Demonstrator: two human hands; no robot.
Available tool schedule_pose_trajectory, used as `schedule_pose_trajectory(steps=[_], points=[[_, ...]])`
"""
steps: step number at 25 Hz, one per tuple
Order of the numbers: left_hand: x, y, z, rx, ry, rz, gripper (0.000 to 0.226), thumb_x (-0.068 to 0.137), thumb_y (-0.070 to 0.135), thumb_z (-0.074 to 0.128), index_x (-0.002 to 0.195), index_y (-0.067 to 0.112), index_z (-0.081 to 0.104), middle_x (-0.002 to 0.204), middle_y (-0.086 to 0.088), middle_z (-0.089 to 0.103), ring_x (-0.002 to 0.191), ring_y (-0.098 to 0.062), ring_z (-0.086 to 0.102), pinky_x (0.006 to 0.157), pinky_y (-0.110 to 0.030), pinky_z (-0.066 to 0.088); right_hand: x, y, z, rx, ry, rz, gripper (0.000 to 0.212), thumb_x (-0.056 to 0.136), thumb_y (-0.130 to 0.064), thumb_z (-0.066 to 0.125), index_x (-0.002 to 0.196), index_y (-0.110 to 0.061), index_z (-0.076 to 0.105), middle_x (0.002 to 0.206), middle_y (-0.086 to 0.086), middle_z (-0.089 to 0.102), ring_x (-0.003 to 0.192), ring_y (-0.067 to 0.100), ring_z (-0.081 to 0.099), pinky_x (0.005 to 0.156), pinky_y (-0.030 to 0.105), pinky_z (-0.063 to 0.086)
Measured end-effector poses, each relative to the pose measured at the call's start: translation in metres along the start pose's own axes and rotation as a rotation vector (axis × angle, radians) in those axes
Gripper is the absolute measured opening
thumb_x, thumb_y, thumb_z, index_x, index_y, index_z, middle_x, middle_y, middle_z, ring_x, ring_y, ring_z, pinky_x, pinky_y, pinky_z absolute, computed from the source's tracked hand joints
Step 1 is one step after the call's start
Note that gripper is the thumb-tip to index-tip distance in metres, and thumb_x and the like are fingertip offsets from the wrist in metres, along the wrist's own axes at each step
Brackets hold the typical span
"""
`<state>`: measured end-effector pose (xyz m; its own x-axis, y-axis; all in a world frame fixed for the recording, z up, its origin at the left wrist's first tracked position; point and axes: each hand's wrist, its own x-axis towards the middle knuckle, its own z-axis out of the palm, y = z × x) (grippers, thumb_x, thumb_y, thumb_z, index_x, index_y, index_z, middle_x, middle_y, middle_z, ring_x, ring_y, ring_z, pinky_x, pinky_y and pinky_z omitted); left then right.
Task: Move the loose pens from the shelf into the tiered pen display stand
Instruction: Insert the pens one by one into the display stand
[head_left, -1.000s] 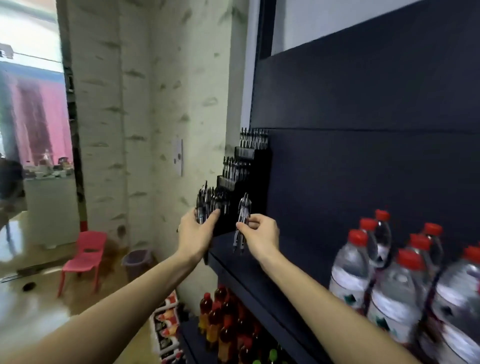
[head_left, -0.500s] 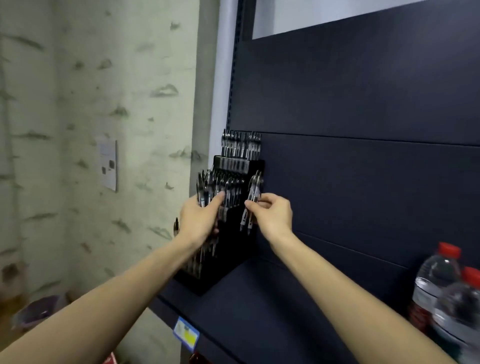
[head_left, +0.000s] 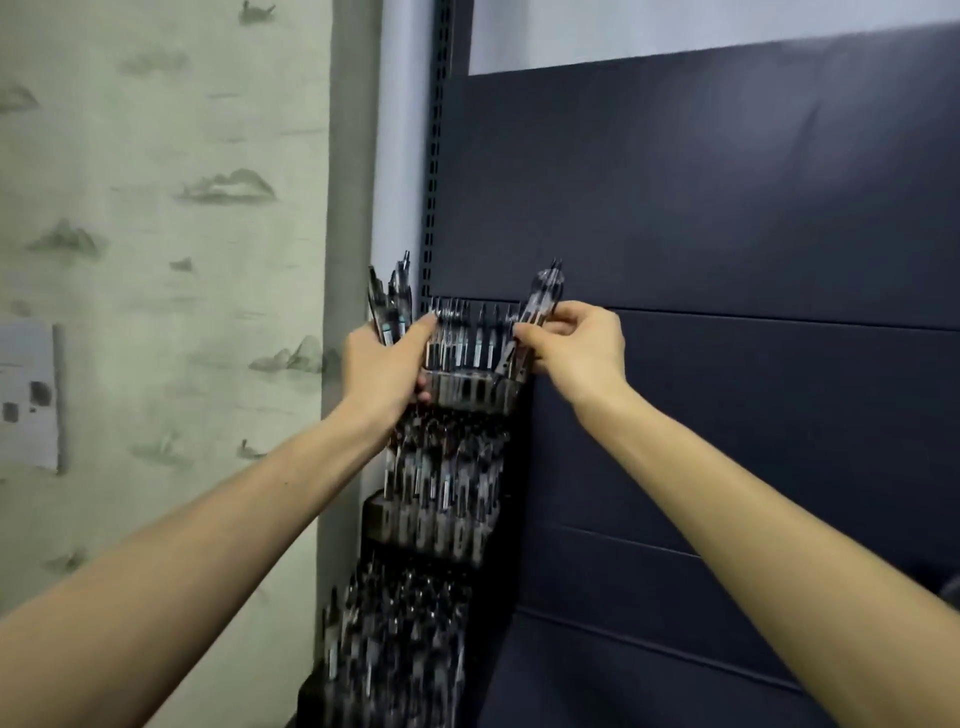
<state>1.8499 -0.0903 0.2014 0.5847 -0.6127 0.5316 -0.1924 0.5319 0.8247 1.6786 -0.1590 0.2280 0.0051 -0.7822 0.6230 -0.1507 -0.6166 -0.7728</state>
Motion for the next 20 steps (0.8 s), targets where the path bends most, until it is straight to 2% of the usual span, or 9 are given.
schedule_pose_trajectory(steps=[4, 7, 12, 15, 20], points=[[0.050, -0.015, -0.013, -0.109, -0.085, -0.014, 0.027, 0.095, 0.029, 0.071, 0.080, 0.014, 0.055, 0.057, -0.001, 0.048, 0.043, -0.011, 0.046, 0.043, -0.025, 0.047, 0.014, -0.029, 0.026, -0.141, 0.093, -0.054, 0.028, 0.082, -0.019, 0.086, 0.106, -0.019, 0.070, 0.085, -0.006, 0.071, 0.082, 0.013, 0.073, 0.083, 0.041, 0.063], [0.073, -0.027, -0.025, -0.162, -0.127, -0.081, 0.030, 0.094, 0.029, 0.071, 0.079, 0.011, 0.053, 0.056, -0.001, 0.049, 0.041, -0.011, 0.045, 0.042, -0.026, 0.043, 0.011, -0.037, 0.051, -0.265, 0.111, -0.016, 0.039, 0.084, -0.019, 0.085, 0.119, -0.008, 0.070, 0.081, -0.009, 0.068, 0.082, 0.013, 0.072, 0.085, 0.041, 0.062], [0.102, -0.055, -0.040, -0.176, -0.222, -0.129, 0.030, 0.096, 0.027, 0.071, 0.075, 0.014, 0.053, 0.057, -0.001, 0.048, 0.043, -0.013, 0.045, 0.043, -0.027, 0.043, 0.003, -0.033, 0.091, -0.329, 0.158, 0.051, 0.050, 0.085, -0.021, 0.084, 0.129, -0.006, 0.066, 0.084, -0.012, 0.065, 0.084, 0.012, 0.070, 0.086, 0.039, 0.062], [0.109, -0.065, -0.035, -0.172, -0.264, -0.148, 0.028, 0.094, 0.029, 0.072, 0.079, 0.013, 0.055, 0.058, -0.002, 0.050, 0.044, -0.014, 0.046, 0.047, -0.030, 0.046, 0.003, -0.036, 0.093, -0.347, 0.218, 0.042, 0.046, 0.085, -0.019, 0.084, 0.126, -0.006, 0.067, 0.083, -0.011, 0.065, 0.080, 0.009, 0.070, 0.085, 0.038, 0.062], [0.113, -0.071, -0.024, -0.134, -0.338, -0.072, 0.025, 0.091, 0.037, 0.074, 0.084, 0.018, 0.059, 0.055, 0.000, 0.055, 0.044, -0.016, 0.051, 0.050, -0.029, 0.047, 0.010, -0.036, 0.096, -0.425, 0.255, -0.012, 0.046, 0.084, -0.023, 0.085, 0.124, -0.008, 0.068, 0.096, -0.006, 0.070, 0.091, 0.016, 0.073, 0.089, 0.038, 0.061]])
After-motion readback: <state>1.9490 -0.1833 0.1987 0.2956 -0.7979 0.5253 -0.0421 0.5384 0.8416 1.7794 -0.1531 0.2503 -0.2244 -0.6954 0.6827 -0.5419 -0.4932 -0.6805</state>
